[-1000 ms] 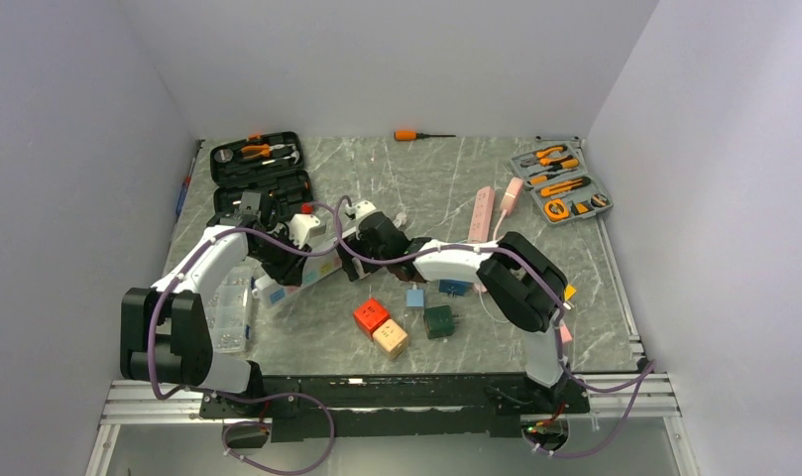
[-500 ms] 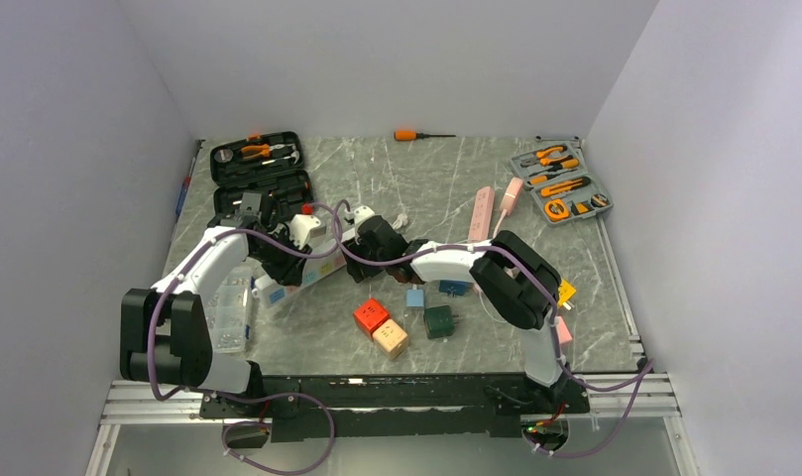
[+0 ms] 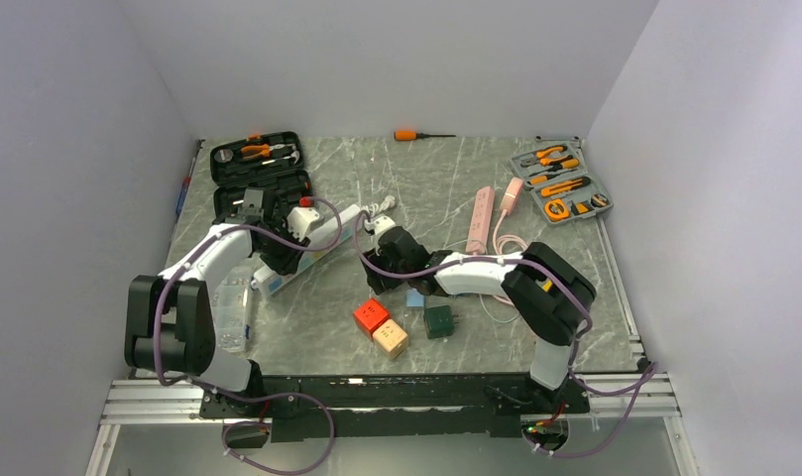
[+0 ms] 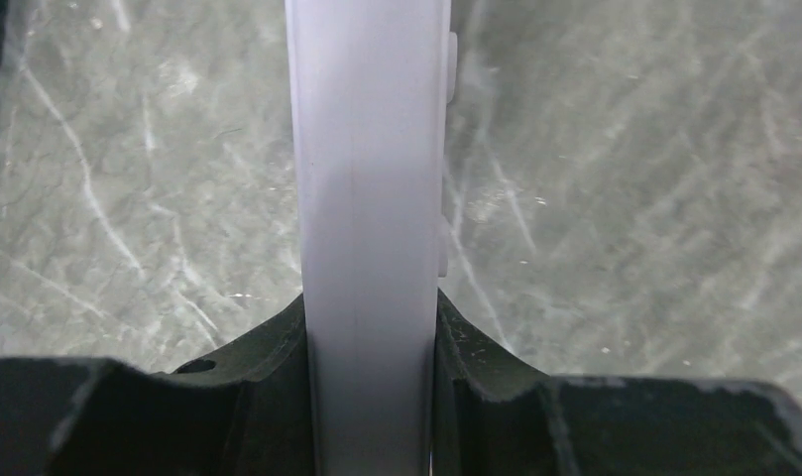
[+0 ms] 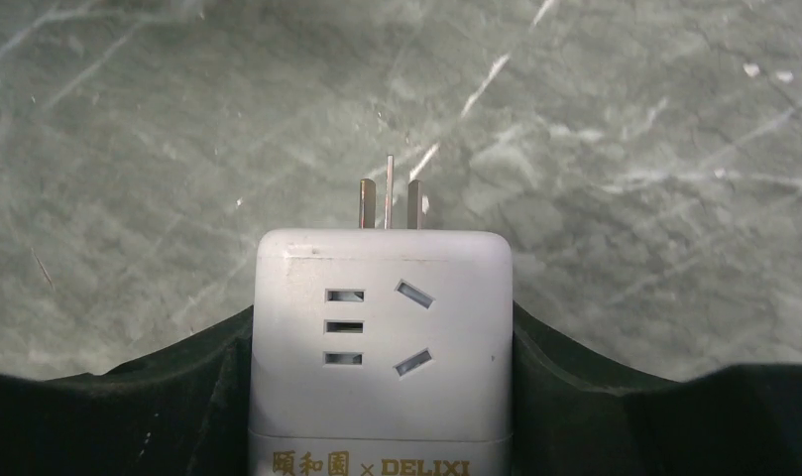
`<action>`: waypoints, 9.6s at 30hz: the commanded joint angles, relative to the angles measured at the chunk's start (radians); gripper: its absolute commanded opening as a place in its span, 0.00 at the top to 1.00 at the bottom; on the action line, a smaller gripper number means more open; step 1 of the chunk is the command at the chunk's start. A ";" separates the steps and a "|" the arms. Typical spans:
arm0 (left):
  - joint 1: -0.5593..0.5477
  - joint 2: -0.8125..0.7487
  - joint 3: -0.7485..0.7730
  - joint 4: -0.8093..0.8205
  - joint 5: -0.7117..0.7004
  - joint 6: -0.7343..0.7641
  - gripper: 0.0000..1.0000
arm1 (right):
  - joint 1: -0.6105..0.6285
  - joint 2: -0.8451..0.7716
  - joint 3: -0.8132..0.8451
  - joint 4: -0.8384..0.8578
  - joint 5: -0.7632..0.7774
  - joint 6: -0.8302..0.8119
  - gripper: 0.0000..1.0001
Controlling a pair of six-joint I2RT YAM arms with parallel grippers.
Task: Pull the plug off the socket
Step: Remove the plug from the socket, then place the plug at the center of the board, then pick up the socket from the center of the board, then remove the plug from the socket, then place the plug at the center of the board, then place the socket at the center of the board.
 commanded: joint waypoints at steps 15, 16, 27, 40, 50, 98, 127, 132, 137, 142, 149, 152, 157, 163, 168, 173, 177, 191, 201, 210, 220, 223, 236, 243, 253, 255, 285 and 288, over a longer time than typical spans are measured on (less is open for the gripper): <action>-0.020 0.146 0.133 0.024 -0.023 -0.047 1.00 | -0.110 -0.170 -0.067 -0.113 0.205 0.151 1.00; -0.024 0.160 0.148 0.023 -0.016 -0.053 1.00 | -0.115 -0.166 -0.069 -0.115 0.216 0.159 1.00; -0.053 0.325 0.343 -0.006 0.035 -0.096 1.00 | -0.145 -0.135 -0.128 -0.100 0.283 0.239 0.95; -0.056 0.362 0.302 0.040 0.046 -0.110 0.88 | -0.147 -0.010 0.015 -0.107 0.296 0.260 0.82; -0.052 0.294 0.285 -0.036 0.081 -0.080 0.28 | -0.147 0.098 0.084 -0.120 0.308 0.276 0.73; 0.199 -0.129 0.428 -0.429 0.540 -0.047 0.01 | 0.434 -0.477 -0.321 -0.123 0.420 0.210 0.00; 0.206 -0.116 0.401 -0.407 0.449 -0.047 0.01 | 0.496 -0.282 -0.336 -0.011 0.402 0.224 0.11; 0.185 -0.308 0.192 -0.142 0.340 -0.024 0.00 | 0.491 -0.300 -0.332 -0.002 0.427 0.199 0.39; 0.174 -0.348 0.177 -0.126 0.301 0.040 0.01 | 0.474 -0.341 -0.318 -0.017 0.446 0.173 0.76; 0.173 -0.286 0.258 -0.316 0.422 0.268 0.01 | 0.445 -0.406 -0.309 -0.039 0.422 0.153 0.80; 0.118 -0.643 -0.060 0.021 0.370 0.434 0.01 | 0.356 -0.539 -0.303 -0.049 0.278 0.144 0.87; 0.067 -0.600 -0.009 -0.155 0.369 0.561 0.00 | 0.298 -0.589 -0.293 -0.045 0.187 0.138 0.89; -0.032 -0.679 -0.077 -0.116 0.351 0.626 0.01 | 0.219 -0.615 -0.247 -0.054 -0.001 0.130 0.90; -0.176 -0.967 -0.343 0.069 0.366 0.807 0.01 | 0.184 -0.589 -0.153 -0.122 -0.124 0.111 0.90; -0.271 -1.022 -0.401 0.179 0.328 0.808 0.01 | 0.172 -0.558 -0.106 -0.125 -0.188 0.113 0.91; -0.345 -1.034 -0.442 0.245 0.281 0.858 0.01 | 0.166 -0.501 -0.057 -0.140 -0.236 0.114 0.95; -0.400 -1.026 -0.459 0.283 0.258 0.859 0.01 | 0.165 -0.477 -0.029 -0.139 -0.262 0.116 0.95; -0.530 -0.890 -0.478 0.363 0.109 0.900 0.01 | 0.166 -0.427 0.031 -0.129 -0.332 0.120 0.98; -0.558 -0.856 -0.464 0.413 0.082 0.869 0.36 | 0.165 -0.418 0.023 -0.117 -0.358 0.122 1.00; -0.653 -0.876 -0.465 0.358 0.053 0.857 0.27 | 0.166 -0.371 0.083 -0.126 -0.370 0.114 1.00; -0.666 -0.889 -0.478 0.380 0.026 0.858 0.43 | 0.165 -0.401 0.043 -0.129 -0.351 0.123 1.00; -0.667 -0.887 -0.474 0.377 0.001 0.856 0.87 | 0.164 -0.421 0.015 -0.126 -0.346 0.130 1.00; -0.666 -0.860 -0.537 0.406 -0.156 0.913 1.00 | 0.164 -0.534 -0.125 -0.163 -0.315 0.161 1.00; -0.665 -0.861 -0.574 0.428 -0.194 0.927 1.00 | 0.165 -0.585 -0.156 -0.189 -0.300 0.167 1.00; -0.616 -0.849 -0.630 0.484 -0.235 0.952 1.00 | 0.164 -0.690 -0.205 -0.253 -0.268 0.176 1.00; -0.599 -0.843 -0.632 0.498 -0.238 0.958 1.00 | 0.163 -0.717 -0.222 -0.269 -0.259 0.180 1.00; -0.669 -0.416 -0.295 0.031 -0.293 0.459 1.00 | 0.162 -0.689 -0.307 -0.327 0.195 0.283 1.00; -0.668 -0.366 -0.229 0.009 -0.256 0.350 1.00 | 0.161 -0.633 -0.307 -0.282 0.205 0.278 1.00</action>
